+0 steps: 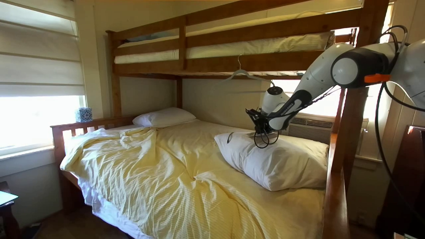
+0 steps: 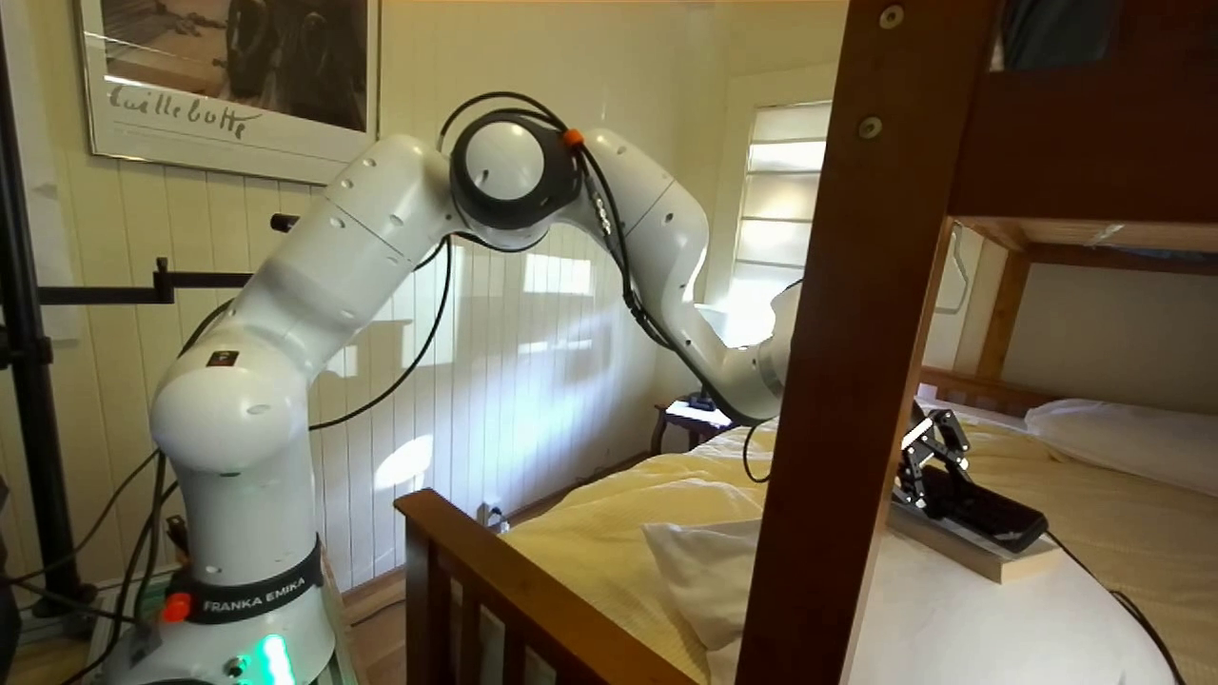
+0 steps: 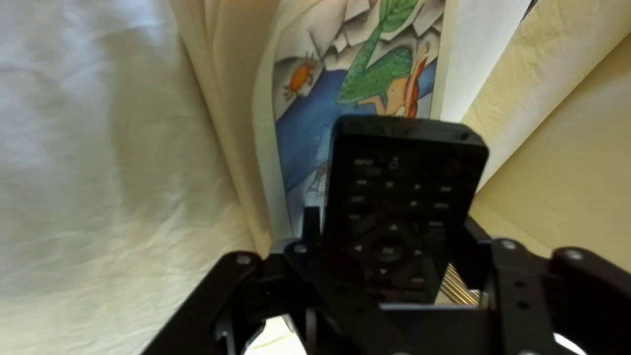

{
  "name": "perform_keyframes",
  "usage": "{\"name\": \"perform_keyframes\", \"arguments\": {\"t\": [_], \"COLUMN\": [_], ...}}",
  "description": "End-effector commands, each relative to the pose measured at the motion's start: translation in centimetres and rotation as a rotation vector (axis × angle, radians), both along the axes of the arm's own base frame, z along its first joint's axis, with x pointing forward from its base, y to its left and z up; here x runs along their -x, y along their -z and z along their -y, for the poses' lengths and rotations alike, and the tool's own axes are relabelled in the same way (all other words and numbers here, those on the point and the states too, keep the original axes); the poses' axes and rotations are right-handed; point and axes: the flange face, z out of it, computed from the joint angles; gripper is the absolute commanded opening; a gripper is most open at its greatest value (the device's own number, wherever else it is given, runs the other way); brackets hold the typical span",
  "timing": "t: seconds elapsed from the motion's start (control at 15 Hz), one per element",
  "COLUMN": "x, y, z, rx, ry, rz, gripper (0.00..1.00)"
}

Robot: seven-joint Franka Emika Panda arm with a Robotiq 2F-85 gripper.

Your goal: Remove the black remote from the bed stand and put it on the book on the pillow

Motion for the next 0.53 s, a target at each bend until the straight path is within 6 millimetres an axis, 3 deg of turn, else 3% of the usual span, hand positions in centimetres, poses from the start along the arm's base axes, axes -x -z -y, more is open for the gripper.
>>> {"name": "perform_keyframes", "arguments": {"t": [0.0, 0.07, 0.13, 0.27, 0.47], "x": [0.39, 0.39, 0.36, 0.33, 0.21], "y": [-0.32, -0.36, -0.41, -0.54, -1.01], "z": [0.08, 0.1, 0.1, 0.03, -0.79], "rx": [-0.02, -0.02, -0.02, -0.02, -0.018], "ry": [0.0, 0.002, 0.003, 0.004, -0.016], "rz": [-0.003, -0.002, -0.001, 0.0, 0.001], "gripper": [0.71, 0.88, 0.95, 1.0, 1.0]}}
